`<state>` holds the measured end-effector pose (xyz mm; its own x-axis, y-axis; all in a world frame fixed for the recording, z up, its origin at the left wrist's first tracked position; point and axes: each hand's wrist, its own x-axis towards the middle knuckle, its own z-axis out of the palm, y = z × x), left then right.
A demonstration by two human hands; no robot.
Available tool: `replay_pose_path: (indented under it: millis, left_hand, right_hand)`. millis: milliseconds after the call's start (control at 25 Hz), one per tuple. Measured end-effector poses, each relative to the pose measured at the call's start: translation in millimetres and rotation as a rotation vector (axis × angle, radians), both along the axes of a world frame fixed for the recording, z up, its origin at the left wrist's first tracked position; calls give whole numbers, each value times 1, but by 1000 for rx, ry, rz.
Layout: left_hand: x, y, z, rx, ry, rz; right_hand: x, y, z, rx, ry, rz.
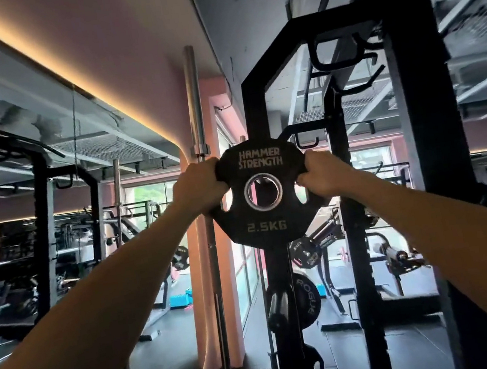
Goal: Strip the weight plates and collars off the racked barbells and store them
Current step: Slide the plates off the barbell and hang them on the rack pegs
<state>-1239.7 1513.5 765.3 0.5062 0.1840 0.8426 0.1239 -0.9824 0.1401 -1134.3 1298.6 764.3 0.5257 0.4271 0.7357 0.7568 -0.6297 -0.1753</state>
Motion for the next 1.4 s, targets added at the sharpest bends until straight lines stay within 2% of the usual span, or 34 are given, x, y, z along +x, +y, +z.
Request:
replay_pose_path:
  millis: [640,1040,1240,1400]
  left_hand:
    - [152,80,71,8,-69,-44]
    - [254,110,65,51,36,23]
    - [293,124,59,-25,114,-115]
    - [320,135,56,-57,153,-102]
  right_hand:
    - [135,76,73,32,34,-63]
    - [227,115,65,35,136,-117]
    - [267,130,66,12,195,-137]
    - [287,142,66,-15,201,-207]
